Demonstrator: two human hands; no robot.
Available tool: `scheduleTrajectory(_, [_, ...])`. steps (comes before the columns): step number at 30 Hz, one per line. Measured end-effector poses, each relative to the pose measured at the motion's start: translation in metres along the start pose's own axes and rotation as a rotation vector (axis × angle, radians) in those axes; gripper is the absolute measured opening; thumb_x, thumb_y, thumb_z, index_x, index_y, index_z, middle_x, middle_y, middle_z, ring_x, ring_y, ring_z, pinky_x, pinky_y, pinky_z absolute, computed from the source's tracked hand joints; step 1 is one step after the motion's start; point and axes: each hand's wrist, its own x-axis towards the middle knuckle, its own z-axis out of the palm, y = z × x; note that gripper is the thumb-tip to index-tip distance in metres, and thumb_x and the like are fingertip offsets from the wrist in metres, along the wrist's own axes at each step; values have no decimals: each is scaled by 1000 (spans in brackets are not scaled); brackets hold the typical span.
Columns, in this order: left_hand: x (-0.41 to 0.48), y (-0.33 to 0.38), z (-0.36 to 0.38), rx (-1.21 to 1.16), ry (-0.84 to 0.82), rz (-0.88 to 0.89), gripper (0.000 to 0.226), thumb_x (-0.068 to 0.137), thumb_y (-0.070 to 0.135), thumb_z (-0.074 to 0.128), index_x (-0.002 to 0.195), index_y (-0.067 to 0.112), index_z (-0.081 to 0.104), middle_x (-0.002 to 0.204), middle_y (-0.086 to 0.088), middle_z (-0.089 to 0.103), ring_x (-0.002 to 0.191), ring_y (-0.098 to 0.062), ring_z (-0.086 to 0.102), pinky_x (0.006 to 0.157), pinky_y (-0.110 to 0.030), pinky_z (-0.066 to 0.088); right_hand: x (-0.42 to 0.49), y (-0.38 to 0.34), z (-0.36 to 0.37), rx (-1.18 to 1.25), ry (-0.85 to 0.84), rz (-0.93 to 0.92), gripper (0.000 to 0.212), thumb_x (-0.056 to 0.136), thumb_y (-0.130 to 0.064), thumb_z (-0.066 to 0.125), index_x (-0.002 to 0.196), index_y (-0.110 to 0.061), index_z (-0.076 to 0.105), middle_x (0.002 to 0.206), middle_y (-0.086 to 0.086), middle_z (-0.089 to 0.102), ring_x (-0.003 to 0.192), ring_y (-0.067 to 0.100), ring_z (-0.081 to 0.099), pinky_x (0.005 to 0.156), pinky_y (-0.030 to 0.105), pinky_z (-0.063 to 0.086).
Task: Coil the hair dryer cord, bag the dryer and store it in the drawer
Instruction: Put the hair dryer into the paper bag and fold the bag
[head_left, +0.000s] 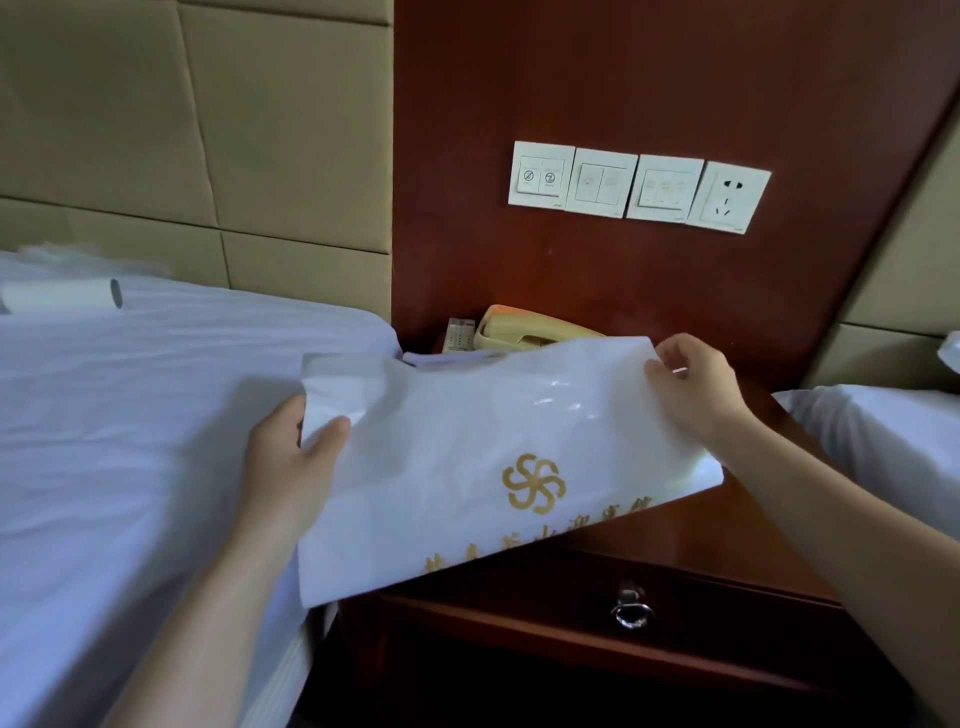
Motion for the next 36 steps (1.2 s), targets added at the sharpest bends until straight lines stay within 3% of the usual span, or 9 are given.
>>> scheduleTrajectory(7, [29, -11, 12, 191, 87, -20, 17, 90, 9, 53, 103, 1, 61, 95, -8, 59, 89, -24, 55, 72, -29, 36, 14, -1, 16, -53, 21, -46, 13, 94, -15, 42, 100, -9, 52, 71, 7, 53, 61, 22, 44, 53, 30, 33])
scheduleTrajectory(11, [44, -31, 15, 323, 53, -79, 21, 90, 11, 55, 103, -5, 59, 105, -22, 64, 101, -35, 58, 80, -36, 41, 18, 10, 31, -261, -61, 2, 18, 95, -18, 38, 104, -10, 51, 86, 11, 57, 75, 31, 52, 55, 31, 33])
scheduleTrajectory(15, [50, -44, 14, 493, -18, -191, 17, 90, 15, 53, 90, -2, 51, 103, -31, 60, 96, -42, 57, 73, -38, 40, 18, 18, 42, -455, -159, 51, 22, 95, -21, 35, 107, -11, 51, 98, 15, 57, 81, 31, 48, 67, 35, 38])
scheduleTrajectory(19, [42, -41, 16, 670, -28, -219, 18, 93, 9, 46, 105, -4, 41, 104, -35, 57, 95, -46, 57, 74, -45, 42, 14, 19, 44, -550, -225, 127, 22, 94, -21, 36, 108, -12, 49, 108, 16, 58, 84, 31, 46, 71, 35, 38])
scheduleTrajectory(23, [29, -19, 20, 997, 62, 28, 42, 90, 9, 45, 132, 8, 39, 118, -26, 53, 106, -44, 52, 81, -48, 40, 7, 11, 38, -584, -174, 0, 32, 92, -16, 40, 124, -17, 42, 119, 13, 55, 102, 34, 47, 75, 38, 39])
scheduleTrajectory(26, [18, 8, 48, 979, -46, 263, 48, 92, 35, 32, 133, 18, 49, 129, -15, 53, 119, -37, 46, 94, -45, 33, -2, -2, 45, -529, -209, -227, 40, 96, -31, 38, 135, -22, 40, 139, 9, 43, 127, 33, 35, 100, 45, 30])
scheduleTrajectory(30, [12, 17, 98, 956, -354, 227, 52, 93, 54, 27, 141, 35, 35, 151, 2, 33, 137, -26, 28, 108, -47, 21, -14, -29, 75, -451, -433, -321, 44, 97, -44, 29, 140, -34, 36, 154, 1, 26, 143, 24, 15, 113, 45, 12])
scheduleTrajectory(33, [17, 7, 102, 908, -358, 205, 51, 92, 55, 33, 139, 38, 36, 149, 7, 36, 137, -22, 28, 107, -49, 23, -11, -32, 88, -458, -493, -319, 45, 96, -51, 28, 139, -40, 35, 156, -5, 20, 145, 22, 4, 114, 48, 5])
scheduleTrajectory(36, [19, 5, 101, 836, -344, 148, 47, 88, 57, 38, 131, 38, 45, 143, 10, 42, 136, -22, 28, 107, -53, 23, -2, -22, 87, -427, -493, -230, 46, 91, -59, 30, 131, -42, 45, 150, -10, 33, 142, 21, 16, 111, 54, 13])
